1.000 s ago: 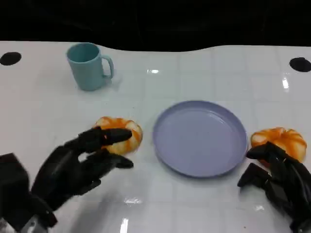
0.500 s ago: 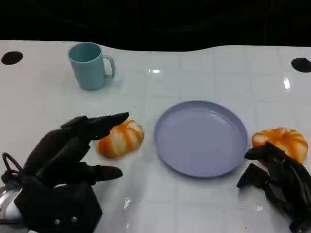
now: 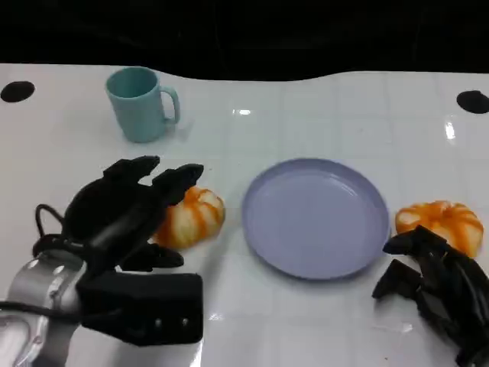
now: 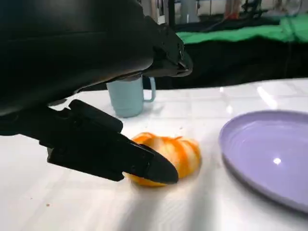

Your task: Grasp the bread from the table and place it into the plate.

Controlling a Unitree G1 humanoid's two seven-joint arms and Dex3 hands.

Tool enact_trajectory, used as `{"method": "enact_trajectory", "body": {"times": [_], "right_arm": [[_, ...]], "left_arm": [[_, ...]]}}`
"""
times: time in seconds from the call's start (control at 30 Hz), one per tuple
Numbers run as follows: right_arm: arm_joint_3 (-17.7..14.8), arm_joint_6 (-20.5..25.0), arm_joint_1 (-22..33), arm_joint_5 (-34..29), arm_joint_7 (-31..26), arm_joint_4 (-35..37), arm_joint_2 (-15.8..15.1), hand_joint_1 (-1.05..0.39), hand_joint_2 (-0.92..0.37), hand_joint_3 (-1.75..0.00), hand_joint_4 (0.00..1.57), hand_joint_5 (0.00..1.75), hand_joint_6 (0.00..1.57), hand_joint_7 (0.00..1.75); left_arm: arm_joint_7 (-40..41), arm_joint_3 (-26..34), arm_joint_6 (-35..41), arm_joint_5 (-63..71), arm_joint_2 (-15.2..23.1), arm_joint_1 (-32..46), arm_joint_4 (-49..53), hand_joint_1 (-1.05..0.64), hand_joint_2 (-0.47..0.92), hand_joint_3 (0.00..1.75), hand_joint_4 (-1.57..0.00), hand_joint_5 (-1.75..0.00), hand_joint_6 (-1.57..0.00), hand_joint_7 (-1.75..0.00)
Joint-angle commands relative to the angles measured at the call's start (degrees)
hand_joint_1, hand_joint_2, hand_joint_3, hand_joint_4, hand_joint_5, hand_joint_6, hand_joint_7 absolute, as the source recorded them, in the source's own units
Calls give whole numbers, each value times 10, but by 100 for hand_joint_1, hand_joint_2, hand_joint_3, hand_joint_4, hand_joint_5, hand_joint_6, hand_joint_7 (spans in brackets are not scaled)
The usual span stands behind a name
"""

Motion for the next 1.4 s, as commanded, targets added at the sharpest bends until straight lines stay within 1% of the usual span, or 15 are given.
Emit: {"method": "enact_trajectory", "body": {"times": [0.03,0.3,0.5,0.63,0.8,0.93,0.97,1.07,1.1,1.13,1.17,1.2,1.27,1.33,1.4], "right_arm": [[-3,12,10,4,-5,-2,-6,-56,-92,-20,66,157,62,124],[-6,25,18,15,4,-17,-5,-54,-92,-19,65,157,62,122],[-9,33,24,23,19,-23,-10,-52,-92,-21,61,157,59,121],[-11,22,20,18,19,-14,-12,-55,-92,-21,61,158,59,122],[-10,12,20,10,8,-12,-12,-57,-92,-19,62,157,62,123],[-14,20,16,23,24,-5,-12,-55,-92,-20,62,158,60,123],[-14,20,16,23,23,-6,-12,-54,-92,-20,62,158,60,123],[-12,19,16,21,24,-6,-13,-55,-92,-20,61,158,59,122],[-11,20,16,21,26,-6,-14,-55,-92,-21,61,158,59,122],[-11,19,16,19,24,-6,-14,-55,-92,-21,61,158,59,122],[-11,19,16,19,22,-6,-14,-55,-92,-21,61,158,59,122],[-11,19,16,19,21,-6,-13,-55,-92,-20,62,158,60,122],[-13,21,17,20,18,-7,-12,-55,-92,-19,62,157,60,121],[-13,21,17,21,18,-8,-12,-54,-92,-18,63,157,61,121],[-14,21,15,23,23,-4,-12,-54,-92,-18,63,157,61,121]], "left_arm": [[12,-25,9,6,7,-44,66,-50,82,0,-1,-11,-15,0],[51,-73,12,5,-7,-110,196,-51,82,0,-4,-10,-16,0],[64,-111,33,5,-33,-171,307,-51,84,1,-4,-8,-14,0],[79,-131,41,-2,-63,-224,409,-44,82,0,-6,-8,-15,0],[93,-147,36,-13,-76,-256,473,-45,83,0,-6,-6,-14,0],[111,-152,6,-31,-97,-298,569,-45,86,1,-10,-7,-17,-1],[119,-150,-5,-38,-99,-303,584,-42,89,5,-17,-10,-24,-4],[151,-142,-37,-61,-101,-313,617,-34,92,16,-55,-22,-59,-9],[168,-140,-51,-67,-101,-315,627,-32,92,17,-73,-33,-76,-13],[181,-140,-61,-71,-101,-317,637,-30,92,15,-83,-56,-93,-13],[194,-141,-66,-72,-102,-320,647,-29,92,13,-84,-95,-108,-14],[203,-142,-69,-72,-102,-322,656,-28,92,23,-78,-142,-94,-75],[217,-145,-73,-75,-103,-326,669,-27,92,32,-76,-168,-66,-144],[223,-147,-76,-77,-104,-329,677,-26,92,36,-75,-173,-58,-163],[224,-147,-72,-80,-105,-333,683,-25,92,36,-74,-174,-56,-165]]}}
